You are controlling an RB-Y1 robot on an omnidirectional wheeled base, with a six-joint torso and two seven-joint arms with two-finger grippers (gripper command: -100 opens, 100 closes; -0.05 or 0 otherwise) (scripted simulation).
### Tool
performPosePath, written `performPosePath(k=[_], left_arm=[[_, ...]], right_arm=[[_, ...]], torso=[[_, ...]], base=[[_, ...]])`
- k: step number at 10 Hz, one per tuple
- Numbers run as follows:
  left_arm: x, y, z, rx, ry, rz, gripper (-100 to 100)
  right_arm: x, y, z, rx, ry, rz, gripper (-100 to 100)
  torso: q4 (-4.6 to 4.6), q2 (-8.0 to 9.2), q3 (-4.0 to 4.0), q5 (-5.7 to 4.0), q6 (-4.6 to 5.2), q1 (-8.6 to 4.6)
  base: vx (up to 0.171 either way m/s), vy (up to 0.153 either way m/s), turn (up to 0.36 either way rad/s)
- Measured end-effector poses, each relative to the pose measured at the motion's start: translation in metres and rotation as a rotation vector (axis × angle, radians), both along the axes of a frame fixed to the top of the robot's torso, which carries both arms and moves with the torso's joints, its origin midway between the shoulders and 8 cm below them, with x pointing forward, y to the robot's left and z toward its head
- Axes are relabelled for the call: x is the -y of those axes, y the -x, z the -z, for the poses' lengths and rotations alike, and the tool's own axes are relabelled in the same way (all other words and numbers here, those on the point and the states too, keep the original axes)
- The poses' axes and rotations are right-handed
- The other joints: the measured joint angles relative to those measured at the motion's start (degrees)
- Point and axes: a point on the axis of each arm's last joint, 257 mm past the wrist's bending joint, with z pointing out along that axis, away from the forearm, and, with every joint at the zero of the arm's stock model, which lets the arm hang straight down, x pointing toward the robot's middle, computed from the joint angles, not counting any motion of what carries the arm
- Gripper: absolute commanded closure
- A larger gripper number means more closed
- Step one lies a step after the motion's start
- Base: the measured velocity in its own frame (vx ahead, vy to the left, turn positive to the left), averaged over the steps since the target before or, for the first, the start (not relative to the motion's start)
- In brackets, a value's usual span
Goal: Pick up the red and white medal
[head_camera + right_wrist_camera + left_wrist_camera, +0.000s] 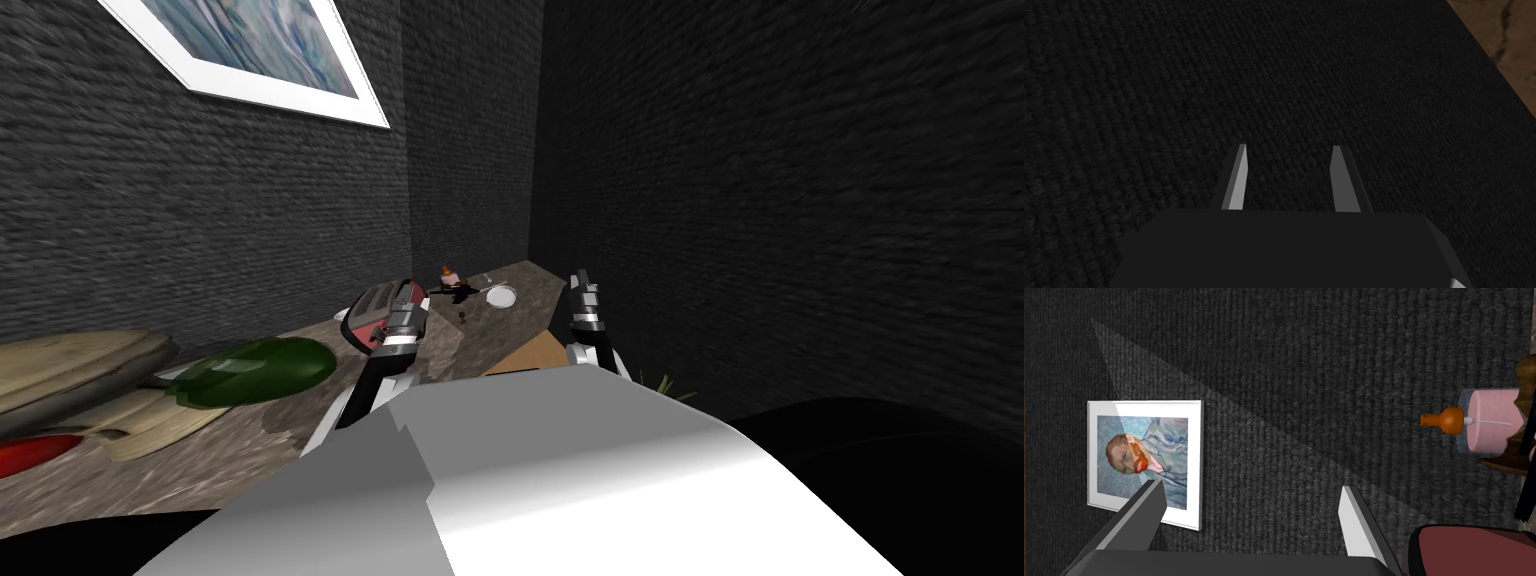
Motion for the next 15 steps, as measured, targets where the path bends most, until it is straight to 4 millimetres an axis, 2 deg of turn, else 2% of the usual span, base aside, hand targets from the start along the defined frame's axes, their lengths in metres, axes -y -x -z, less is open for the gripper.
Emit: performPosePath(k=[11,15], left_arm=[[-0.036,-0.008,0.028,-0.218,-0.080,-0.042,-100],[-0.047,-0.009,0.045,-0.315,-0.106,-0.053,-100]], right_arm=[[0.000,0.000,0.000,0.000,0.000,0.000,0],[0.000,0.000,0.000,0.000,0.000,0.000,0]], torso=[[-0.01,-0.08,-0.04,0.00,-0.02,-0.05],[-0.02,-0.09,-0.05,0.00,-0.03,-0.05]], base=[[-0.009,0.013,-0.085],[-0.002,0.008,-0.097]])
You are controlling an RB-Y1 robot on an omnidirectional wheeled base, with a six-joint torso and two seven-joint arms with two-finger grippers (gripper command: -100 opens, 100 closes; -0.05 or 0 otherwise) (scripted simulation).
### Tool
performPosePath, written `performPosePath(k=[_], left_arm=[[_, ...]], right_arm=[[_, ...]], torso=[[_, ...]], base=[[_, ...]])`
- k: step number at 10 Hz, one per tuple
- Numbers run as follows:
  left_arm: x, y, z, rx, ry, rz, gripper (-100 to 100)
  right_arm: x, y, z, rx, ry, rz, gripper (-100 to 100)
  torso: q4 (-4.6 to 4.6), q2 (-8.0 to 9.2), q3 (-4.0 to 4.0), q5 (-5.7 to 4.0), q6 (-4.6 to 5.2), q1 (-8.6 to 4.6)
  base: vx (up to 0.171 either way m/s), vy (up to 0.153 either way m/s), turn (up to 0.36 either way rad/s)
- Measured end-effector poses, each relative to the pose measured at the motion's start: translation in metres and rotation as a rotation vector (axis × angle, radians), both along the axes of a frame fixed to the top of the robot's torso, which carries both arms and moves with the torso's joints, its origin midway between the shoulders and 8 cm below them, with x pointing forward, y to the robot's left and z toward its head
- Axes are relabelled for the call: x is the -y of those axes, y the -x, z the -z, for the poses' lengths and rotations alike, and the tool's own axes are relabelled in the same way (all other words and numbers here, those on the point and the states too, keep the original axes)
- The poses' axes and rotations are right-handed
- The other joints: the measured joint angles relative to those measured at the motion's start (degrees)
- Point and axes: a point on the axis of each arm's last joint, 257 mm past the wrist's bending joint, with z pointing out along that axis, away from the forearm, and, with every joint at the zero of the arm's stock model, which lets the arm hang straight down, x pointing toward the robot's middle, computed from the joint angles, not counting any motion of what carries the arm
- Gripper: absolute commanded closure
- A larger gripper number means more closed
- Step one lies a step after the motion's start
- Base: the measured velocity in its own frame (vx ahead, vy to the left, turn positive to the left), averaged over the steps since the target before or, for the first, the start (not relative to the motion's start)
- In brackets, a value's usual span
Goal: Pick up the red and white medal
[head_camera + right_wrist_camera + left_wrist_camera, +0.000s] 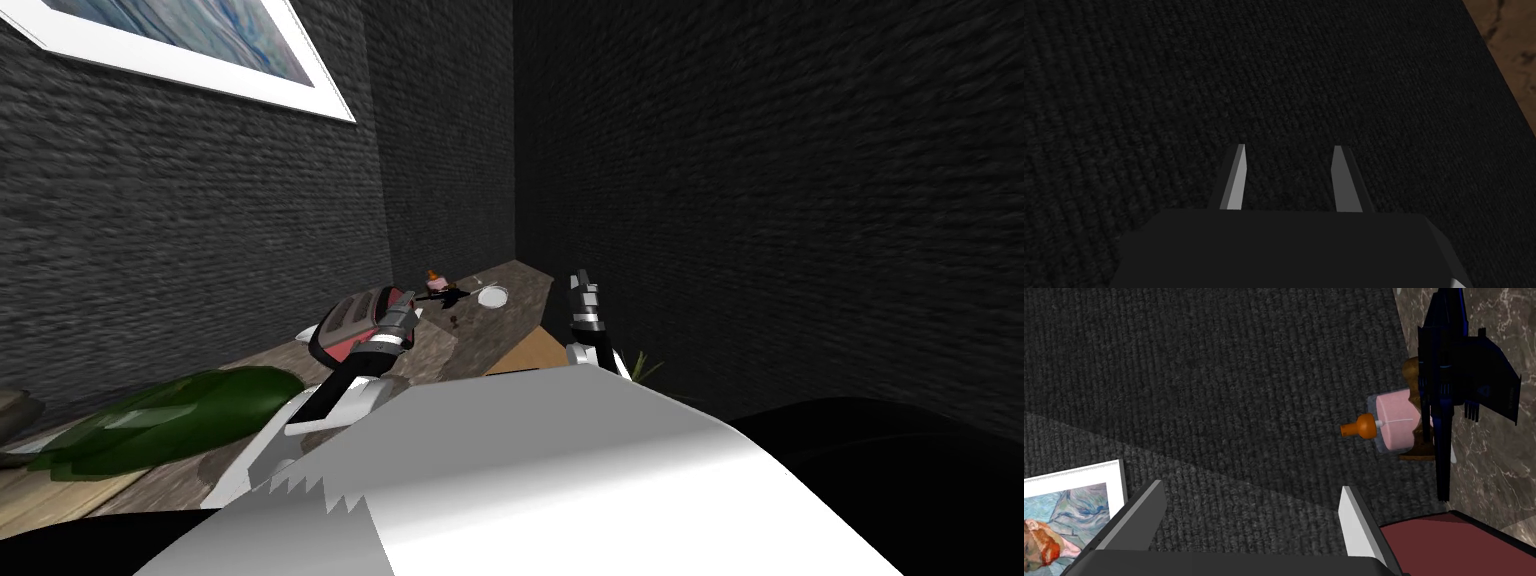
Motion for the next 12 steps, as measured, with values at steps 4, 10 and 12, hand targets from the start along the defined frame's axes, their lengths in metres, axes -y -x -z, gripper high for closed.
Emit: performPosePath(k=[4,10,12], left_arm=[[-0.010,0.001,0.021,-0.107,-0.023,-0.011,-100],[-0.027,0.008,0.056,-0.283,-0.061,-0.024,-100],[-0.032,0.011,0.070,-0.346,-0.075,-0.029,-100]], right_arm=[[0.000,0.000,0.000,0.000,0.000,0.000,0],[0.000,0.000,0.000,0.000,0.000,0.000,0],[0.000,0.000,0.000,0.000,0.000,0.000,0]], torso=[[0.00,-0.02,-0.01,0.00,-0.01,0.00],[-0.01,-0.04,-0.03,0.00,-0.01,-0.01],[-0.01,-0.05,-0.03,0.00,-0.01,-0.02]], base=[[0.001,0.007,-0.106],[0.006,0.005,-0.117],[0.008,0.005,-0.111]])
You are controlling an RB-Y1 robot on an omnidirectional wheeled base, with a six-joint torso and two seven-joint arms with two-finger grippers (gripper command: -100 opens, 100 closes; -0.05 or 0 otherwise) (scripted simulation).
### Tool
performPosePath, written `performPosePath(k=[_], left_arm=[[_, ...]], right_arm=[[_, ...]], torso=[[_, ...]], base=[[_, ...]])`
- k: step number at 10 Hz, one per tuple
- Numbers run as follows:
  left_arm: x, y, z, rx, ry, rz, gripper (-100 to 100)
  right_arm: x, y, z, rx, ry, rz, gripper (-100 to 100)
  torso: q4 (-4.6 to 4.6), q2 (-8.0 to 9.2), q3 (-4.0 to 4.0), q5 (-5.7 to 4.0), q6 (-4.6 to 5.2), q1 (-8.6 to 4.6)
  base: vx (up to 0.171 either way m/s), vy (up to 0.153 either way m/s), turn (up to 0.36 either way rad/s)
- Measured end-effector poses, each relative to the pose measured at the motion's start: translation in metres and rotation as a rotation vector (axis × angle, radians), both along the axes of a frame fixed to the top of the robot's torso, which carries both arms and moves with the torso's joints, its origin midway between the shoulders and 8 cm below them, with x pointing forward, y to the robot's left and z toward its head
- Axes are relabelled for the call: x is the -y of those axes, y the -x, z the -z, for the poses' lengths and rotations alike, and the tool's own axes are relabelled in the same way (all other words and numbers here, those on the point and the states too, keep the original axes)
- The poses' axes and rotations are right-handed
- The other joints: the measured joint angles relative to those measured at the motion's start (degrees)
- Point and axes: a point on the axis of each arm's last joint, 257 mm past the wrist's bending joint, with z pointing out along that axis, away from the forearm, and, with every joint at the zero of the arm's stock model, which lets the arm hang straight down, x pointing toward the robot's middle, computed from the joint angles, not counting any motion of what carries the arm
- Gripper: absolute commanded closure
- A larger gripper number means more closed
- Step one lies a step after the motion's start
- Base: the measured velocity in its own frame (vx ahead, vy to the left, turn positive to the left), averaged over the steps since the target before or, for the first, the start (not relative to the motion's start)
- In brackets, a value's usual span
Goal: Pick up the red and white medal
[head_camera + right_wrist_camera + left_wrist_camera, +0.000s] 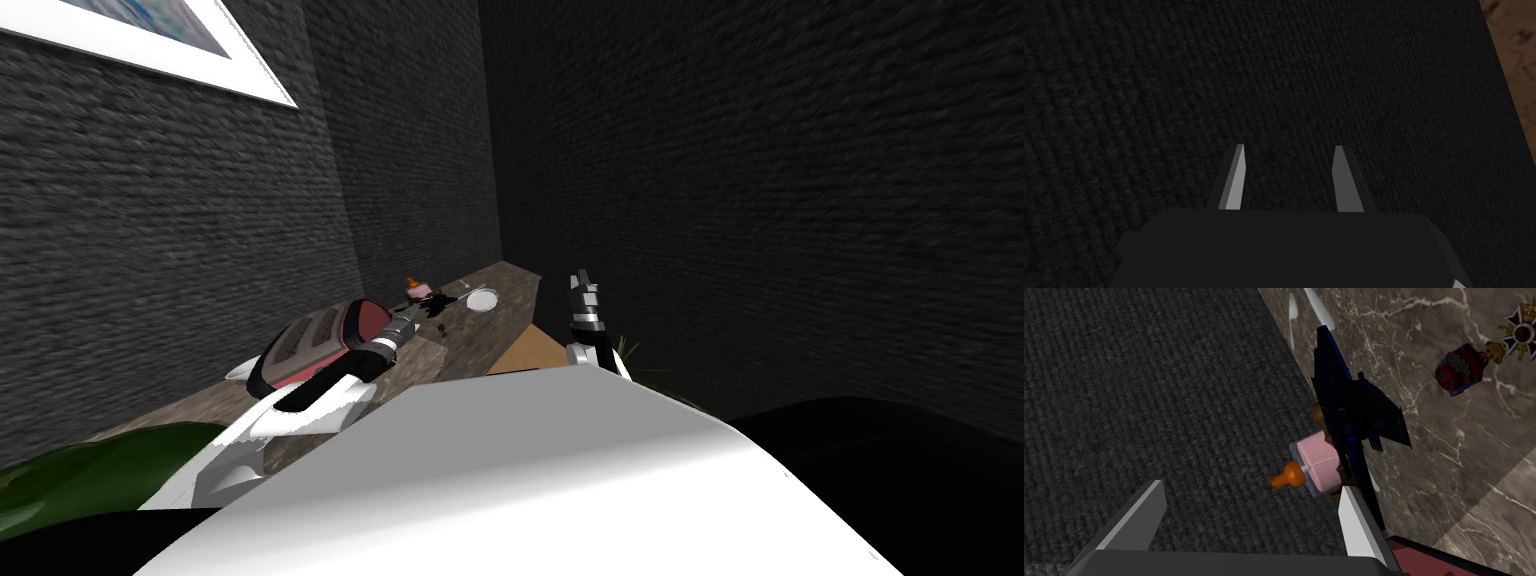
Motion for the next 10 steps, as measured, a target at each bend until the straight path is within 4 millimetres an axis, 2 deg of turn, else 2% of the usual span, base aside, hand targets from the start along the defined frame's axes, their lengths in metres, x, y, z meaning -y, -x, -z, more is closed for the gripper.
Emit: performPosePath(k=[5,6,10], left_arm=[[-0.012,0.013,0.037,-0.169,-0.038,-0.010,-100],[-0.016,0.017,0.049,-0.219,-0.045,-0.013,-100],[-0.034,0.036,0.077,-0.367,-0.081,-0.028,-100]], right_arm=[[0.000,0.000,0.000,0.000,0.000,0.000,0],[0.000,0.000,0.000,0.000,0.000,0.000,0],[0.000,0.000,0.000,0.000,0.000,0.000,0]], torso=[[-0.01,-0.04,-0.02,-0.01,0.03,-0.01],[-0.02,-0.07,-0.04,0.00,0.04,0.00],[-0.01,-0.05,-0.03,0.00,0.02,-0.01]], base=[[0.016,0.004,-0.141],[0.020,0.008,-0.071],[0.021,0.004,-0.138]])
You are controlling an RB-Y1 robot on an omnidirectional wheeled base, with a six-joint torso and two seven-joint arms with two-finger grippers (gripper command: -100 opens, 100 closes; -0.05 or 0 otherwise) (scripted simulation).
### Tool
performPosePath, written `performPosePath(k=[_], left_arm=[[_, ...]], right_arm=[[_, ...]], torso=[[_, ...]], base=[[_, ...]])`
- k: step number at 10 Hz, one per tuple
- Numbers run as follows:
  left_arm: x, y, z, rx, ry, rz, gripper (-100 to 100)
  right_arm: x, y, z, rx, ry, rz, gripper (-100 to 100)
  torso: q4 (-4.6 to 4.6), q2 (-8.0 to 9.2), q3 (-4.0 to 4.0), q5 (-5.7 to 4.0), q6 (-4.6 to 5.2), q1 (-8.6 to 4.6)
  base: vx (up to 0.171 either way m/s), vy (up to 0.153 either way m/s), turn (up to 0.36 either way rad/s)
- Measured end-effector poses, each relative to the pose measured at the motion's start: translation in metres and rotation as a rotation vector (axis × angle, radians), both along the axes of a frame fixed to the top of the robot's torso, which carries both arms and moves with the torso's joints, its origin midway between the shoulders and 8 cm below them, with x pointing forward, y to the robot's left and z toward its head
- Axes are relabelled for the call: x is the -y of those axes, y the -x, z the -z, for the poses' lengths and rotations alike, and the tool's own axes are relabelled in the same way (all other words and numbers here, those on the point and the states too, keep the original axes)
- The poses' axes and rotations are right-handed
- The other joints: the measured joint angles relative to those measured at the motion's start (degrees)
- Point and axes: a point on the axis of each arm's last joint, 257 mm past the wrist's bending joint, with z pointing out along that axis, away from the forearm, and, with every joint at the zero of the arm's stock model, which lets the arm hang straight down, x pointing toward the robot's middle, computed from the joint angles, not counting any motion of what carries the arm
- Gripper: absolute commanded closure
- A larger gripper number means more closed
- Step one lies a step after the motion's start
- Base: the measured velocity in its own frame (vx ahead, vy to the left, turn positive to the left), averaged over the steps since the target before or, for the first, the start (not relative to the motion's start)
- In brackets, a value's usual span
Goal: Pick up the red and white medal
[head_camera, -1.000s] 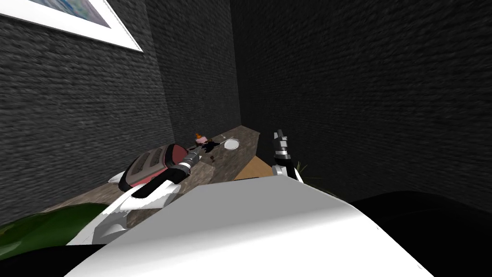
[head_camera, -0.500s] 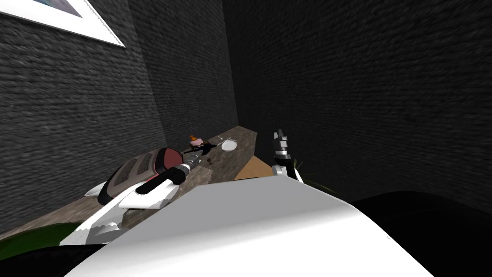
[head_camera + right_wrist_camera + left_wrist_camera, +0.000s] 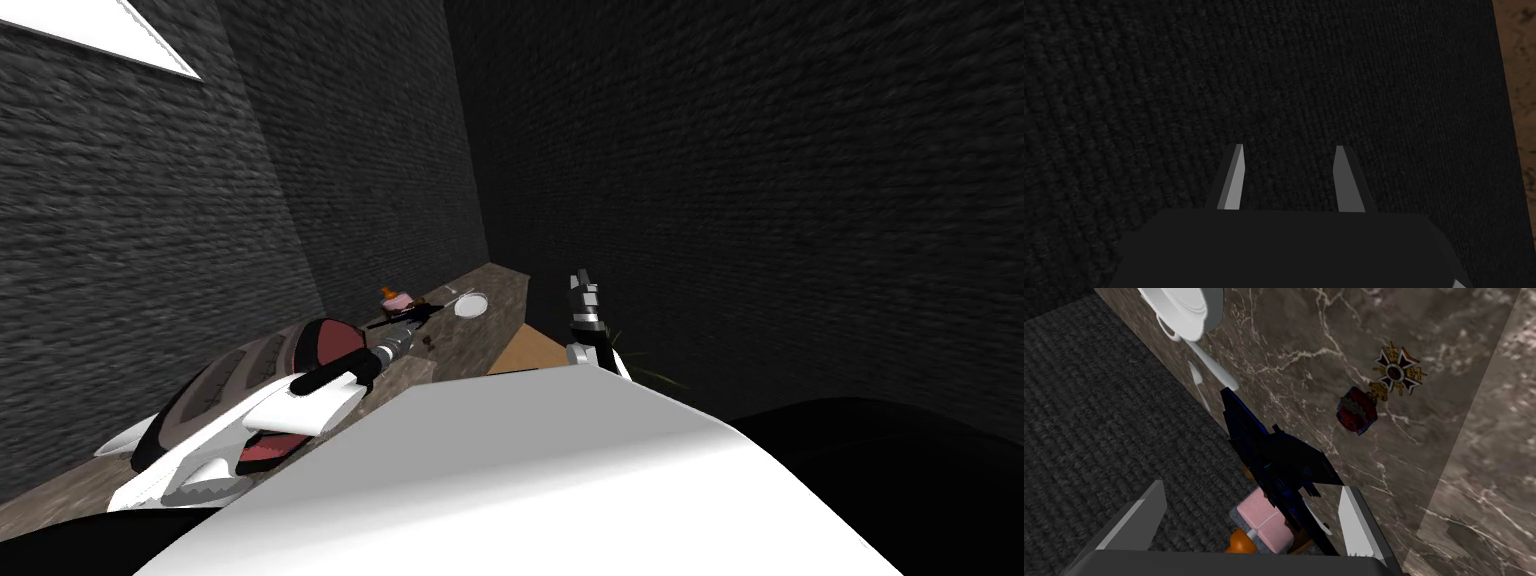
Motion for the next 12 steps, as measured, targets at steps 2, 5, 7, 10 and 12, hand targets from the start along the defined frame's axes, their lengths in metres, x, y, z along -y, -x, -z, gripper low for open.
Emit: performPosePath(k=[2,5,7,10,12], left_arm=[[-0.006,0.014,0.016,-0.083,-0.019,-0.007,-100],[-0.021,0.038,0.042,-0.208,-0.049,-0.020,-100],[-0.030,0.053,0.056,-0.294,-0.072,-0.027,-100],[-0.048,0.084,0.075,-0.445,-0.113,-0.048,-100],[-0.061,0.110,0.090,-0.536,-0.138,-0.063,-100]], right_arm=[[0.000,0.000,0.000,0.000,0.000,0.000,0],[0.000,0.000,0.000,0.000,0.000,0.000,0],[0.000,0.000,0.000,0.000,0.000,0.000,0],[0.000,0.000,0.000,0.000,0.000,0.000,0],[0.000,0.000,0.000,0.000,0.000,0.000,0]], torso=[[-0.01,-0.03,-0.02,0.00,-0.04,0.00],[-0.01,-0.05,-0.03,0.00,-0.04,-0.01],[-0.02,-0.08,-0.04,-0.01,-0.02,-0.02],[-0.03,-0.13,-0.07,0.00,-0.04,0.00],[-0.02,-0.10,-0.06,0.00,-0.03,-0.01]], base=[[0.027,0.001,-0.092],[0.031,0.001,-0.134],[0.038,0.000,-0.190],[0.047,0.005,-0.144],[0.042,0.005,-0.130]])
